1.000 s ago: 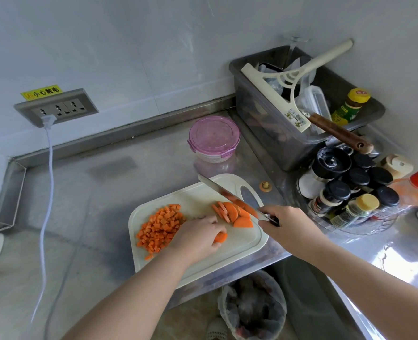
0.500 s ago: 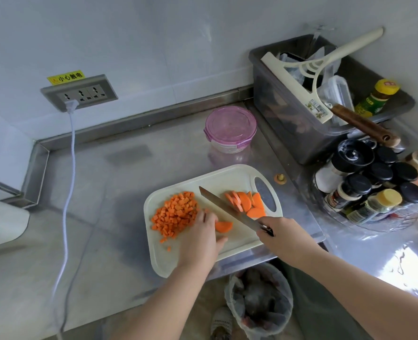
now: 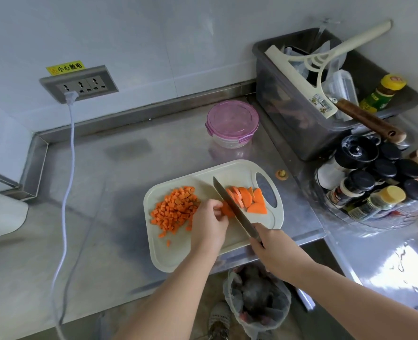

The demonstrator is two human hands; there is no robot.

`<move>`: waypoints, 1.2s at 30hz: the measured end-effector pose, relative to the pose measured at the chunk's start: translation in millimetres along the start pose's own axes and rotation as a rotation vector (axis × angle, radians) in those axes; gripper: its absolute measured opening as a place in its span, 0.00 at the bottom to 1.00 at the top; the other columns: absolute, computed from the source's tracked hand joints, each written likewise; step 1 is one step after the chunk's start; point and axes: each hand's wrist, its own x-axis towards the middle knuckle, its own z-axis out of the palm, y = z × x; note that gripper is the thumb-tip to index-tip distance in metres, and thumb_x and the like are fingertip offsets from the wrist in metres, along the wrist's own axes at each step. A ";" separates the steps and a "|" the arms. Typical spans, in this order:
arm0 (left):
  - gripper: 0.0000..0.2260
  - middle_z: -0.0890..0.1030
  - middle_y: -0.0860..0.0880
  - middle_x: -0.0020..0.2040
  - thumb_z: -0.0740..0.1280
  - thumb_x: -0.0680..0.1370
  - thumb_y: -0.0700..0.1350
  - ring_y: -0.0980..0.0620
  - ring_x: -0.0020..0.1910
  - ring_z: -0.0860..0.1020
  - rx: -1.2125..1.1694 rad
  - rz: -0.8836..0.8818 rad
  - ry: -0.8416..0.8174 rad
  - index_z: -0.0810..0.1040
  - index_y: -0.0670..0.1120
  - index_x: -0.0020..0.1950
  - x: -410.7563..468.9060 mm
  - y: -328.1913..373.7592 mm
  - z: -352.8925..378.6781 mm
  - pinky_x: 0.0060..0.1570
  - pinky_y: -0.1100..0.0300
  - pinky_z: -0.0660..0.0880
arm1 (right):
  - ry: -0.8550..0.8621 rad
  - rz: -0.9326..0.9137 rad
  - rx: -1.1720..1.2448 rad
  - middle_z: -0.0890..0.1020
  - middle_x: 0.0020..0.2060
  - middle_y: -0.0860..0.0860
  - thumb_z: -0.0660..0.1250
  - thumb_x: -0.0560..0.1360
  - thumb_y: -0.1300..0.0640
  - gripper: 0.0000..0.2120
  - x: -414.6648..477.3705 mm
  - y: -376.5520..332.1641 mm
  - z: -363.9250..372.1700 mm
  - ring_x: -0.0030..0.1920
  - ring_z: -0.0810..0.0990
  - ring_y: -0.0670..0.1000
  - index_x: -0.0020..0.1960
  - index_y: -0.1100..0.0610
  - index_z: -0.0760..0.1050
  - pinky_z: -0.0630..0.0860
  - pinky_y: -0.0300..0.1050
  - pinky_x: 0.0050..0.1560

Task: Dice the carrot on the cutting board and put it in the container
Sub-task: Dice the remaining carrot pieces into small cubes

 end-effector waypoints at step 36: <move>0.05 0.85 0.48 0.43 0.72 0.73 0.41 0.50 0.45 0.82 -0.249 -0.268 0.010 0.83 0.45 0.48 11.6 5.9 2.5 0.53 0.52 0.78 | 0.030 0.092 -0.125 0.79 0.42 0.50 0.58 0.78 0.64 0.24 1.3 -18.1 13.6 0.41 0.81 0.50 0.72 0.53 0.58 0.82 0.48 0.43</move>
